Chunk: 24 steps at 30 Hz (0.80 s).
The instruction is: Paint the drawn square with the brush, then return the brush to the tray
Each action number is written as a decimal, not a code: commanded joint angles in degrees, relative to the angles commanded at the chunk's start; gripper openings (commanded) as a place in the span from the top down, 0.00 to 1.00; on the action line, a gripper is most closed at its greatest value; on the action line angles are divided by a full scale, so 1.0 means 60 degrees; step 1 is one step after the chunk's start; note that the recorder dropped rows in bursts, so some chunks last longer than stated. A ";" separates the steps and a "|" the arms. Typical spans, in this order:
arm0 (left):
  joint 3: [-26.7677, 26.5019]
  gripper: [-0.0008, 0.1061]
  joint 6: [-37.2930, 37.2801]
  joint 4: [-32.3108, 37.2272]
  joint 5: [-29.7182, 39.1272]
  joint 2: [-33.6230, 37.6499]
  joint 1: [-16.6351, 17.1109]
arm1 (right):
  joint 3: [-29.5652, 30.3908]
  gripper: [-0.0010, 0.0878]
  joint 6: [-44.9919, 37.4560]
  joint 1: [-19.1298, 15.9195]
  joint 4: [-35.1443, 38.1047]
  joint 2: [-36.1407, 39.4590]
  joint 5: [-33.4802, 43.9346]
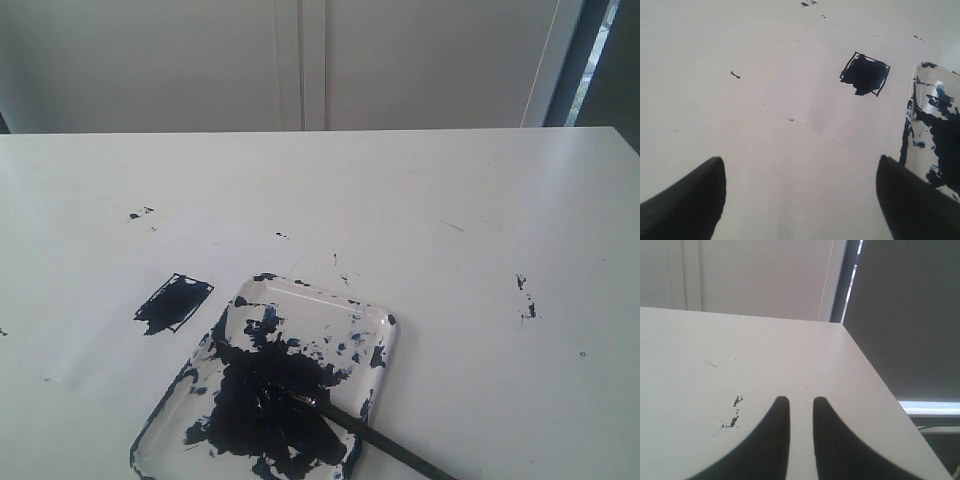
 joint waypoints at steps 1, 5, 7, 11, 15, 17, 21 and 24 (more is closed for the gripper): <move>0.0000 0.21 0.0000 0.0000 0.0000 0.0000 0.0000 | 0.0000 0.80 0.0000 0.0000 0.0065 0.0000 0.0024; 0.0000 0.21 0.0000 0.0000 0.0000 0.0000 0.0000 | 0.0000 0.80 0.0000 0.0000 0.0065 0.0000 0.0005; 0.0000 0.21 0.0000 0.0000 0.0000 0.0000 0.0000 | 0.0000 0.80 0.0000 0.0000 0.0065 0.0000 0.0005; 0.0000 0.21 0.0000 0.0000 0.0000 0.0000 0.0000 | 0.0000 0.80 0.0000 0.0000 0.0065 0.0000 0.0005; 0.0000 0.21 0.0000 0.0000 0.0000 0.0000 0.0000 | 0.0000 0.80 0.0000 0.0071 0.0088 0.0000 0.0005; 0.0000 0.21 0.0000 0.0000 0.0000 0.0000 0.0000 | 0.0000 0.80 0.0000 0.0098 0.0088 0.0000 0.0005; 0.0000 0.21 0.0000 0.0000 0.0000 0.0000 0.0000 | 0.0000 0.80 0.0000 0.0108 0.0088 0.0000 0.0005; 0.0000 0.21 0.0019 0.0000 0.0000 0.0000 0.0000 | 0.0000 0.80 0.0000 0.0108 0.0088 0.0000 0.0005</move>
